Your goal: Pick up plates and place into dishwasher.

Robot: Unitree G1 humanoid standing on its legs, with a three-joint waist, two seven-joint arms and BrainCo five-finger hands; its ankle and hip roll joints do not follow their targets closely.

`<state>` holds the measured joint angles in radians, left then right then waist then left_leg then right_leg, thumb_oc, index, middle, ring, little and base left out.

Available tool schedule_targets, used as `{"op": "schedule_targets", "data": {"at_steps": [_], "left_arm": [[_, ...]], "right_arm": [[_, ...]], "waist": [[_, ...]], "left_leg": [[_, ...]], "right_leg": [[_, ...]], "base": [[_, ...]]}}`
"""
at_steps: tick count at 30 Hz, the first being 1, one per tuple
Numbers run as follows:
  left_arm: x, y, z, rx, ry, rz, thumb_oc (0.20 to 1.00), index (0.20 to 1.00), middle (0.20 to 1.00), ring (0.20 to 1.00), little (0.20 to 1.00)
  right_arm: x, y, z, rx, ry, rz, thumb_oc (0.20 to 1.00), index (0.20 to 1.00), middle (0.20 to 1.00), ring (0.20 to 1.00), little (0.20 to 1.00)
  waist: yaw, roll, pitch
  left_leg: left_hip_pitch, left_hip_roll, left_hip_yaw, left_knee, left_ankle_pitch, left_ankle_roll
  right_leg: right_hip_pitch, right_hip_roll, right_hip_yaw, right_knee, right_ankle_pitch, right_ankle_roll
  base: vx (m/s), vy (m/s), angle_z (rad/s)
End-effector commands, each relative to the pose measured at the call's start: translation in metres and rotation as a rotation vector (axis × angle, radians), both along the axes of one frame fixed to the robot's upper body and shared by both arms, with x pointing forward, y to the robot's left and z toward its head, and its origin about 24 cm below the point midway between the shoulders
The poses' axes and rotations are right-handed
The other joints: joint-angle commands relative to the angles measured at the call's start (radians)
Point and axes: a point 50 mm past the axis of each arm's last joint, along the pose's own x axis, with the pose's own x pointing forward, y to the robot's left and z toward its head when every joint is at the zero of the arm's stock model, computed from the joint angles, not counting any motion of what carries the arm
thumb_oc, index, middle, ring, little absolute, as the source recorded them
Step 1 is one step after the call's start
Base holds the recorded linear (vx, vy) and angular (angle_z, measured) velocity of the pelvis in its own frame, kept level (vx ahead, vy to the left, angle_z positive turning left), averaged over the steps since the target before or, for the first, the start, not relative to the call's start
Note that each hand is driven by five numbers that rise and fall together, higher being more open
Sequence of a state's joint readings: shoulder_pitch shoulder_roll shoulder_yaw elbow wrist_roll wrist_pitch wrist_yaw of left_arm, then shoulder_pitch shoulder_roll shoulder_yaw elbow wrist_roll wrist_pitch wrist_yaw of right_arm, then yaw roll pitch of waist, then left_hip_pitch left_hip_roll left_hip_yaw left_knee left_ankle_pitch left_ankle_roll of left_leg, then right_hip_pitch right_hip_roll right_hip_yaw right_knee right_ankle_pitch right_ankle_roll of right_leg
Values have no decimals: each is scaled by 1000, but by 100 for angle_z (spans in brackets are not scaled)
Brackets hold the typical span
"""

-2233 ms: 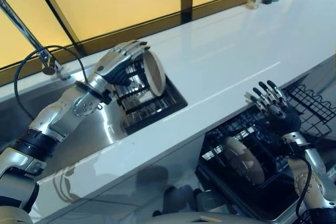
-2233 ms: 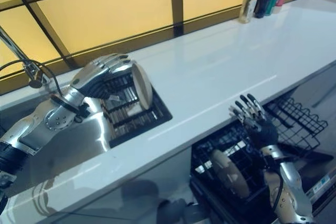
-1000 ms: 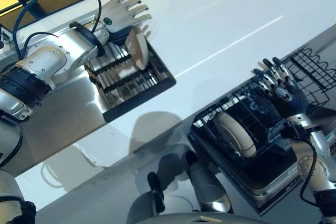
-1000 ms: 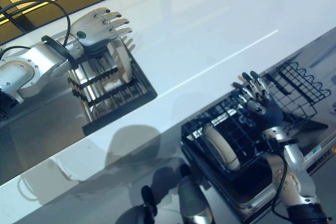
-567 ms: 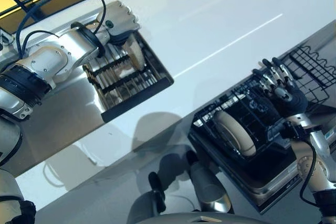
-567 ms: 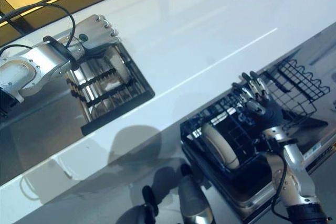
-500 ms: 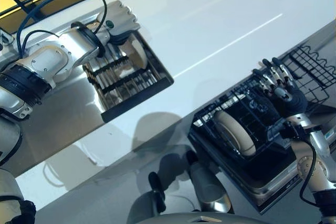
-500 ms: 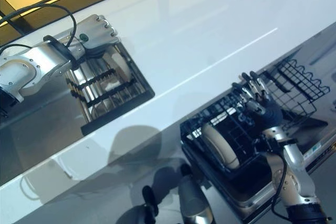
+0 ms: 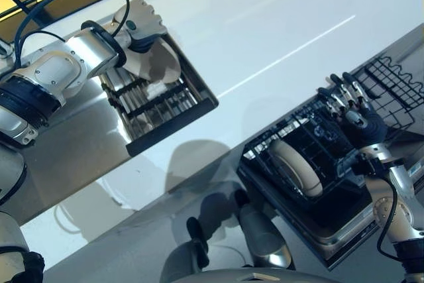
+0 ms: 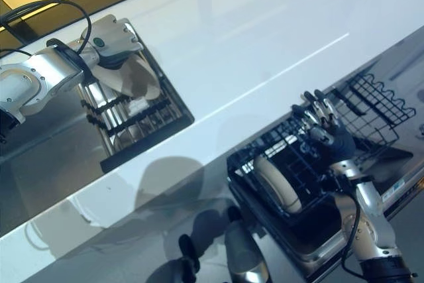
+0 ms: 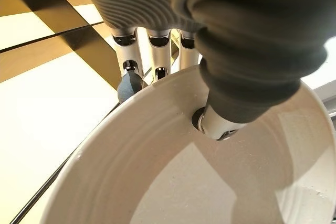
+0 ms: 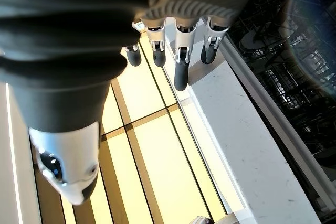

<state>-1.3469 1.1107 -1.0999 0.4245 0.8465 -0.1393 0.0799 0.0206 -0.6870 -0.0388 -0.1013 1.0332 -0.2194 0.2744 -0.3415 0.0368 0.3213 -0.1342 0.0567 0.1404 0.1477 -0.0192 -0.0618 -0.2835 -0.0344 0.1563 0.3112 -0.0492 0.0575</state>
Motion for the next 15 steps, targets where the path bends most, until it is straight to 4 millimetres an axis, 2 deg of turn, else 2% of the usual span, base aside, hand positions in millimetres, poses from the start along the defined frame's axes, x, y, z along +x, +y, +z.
{"op": "schedule_targets", "data": {"at_steps": [1, 10, 15], "left_arm": [[-8, 25, 25, -37, -103, 65, 200, 200, 200, 200, 200], [-20, 48, 21, -185, -182, 12, 200, 200, 200, 200, 200], [-30, 52, 21, -185, -196, -30, 200, 200, 200, 200, 200]], "right_arm": [[4, -1, 27, -8, -127, 12, 1000, 1000, 1000, 1000, 1000], [-2, -6, 16, -11, -67, -2, 1000, 1000, 1000, 1000, 1000], [-6, -8, 8, -15, -21, -14, 1000, 1000, 1000, 1000, 1000]], "waist": [[3, -15, -43], [20, 0, -110], [37, 13, -159]], "left_leg": [[-36, 50, 2, 24, 16, 0], [33, 46, 11, -3, 4, 1], [81, 40, 9, -32, -1, 1]], "right_leg": [[14, -37, -24, -51, 25, 60], [88, -43, -27, -86, 16, 68], [143, -45, -38, -119, 9, 72]], "base": [[53, 3, -1], [79, 10, -3], [97, 19, -1]]}}
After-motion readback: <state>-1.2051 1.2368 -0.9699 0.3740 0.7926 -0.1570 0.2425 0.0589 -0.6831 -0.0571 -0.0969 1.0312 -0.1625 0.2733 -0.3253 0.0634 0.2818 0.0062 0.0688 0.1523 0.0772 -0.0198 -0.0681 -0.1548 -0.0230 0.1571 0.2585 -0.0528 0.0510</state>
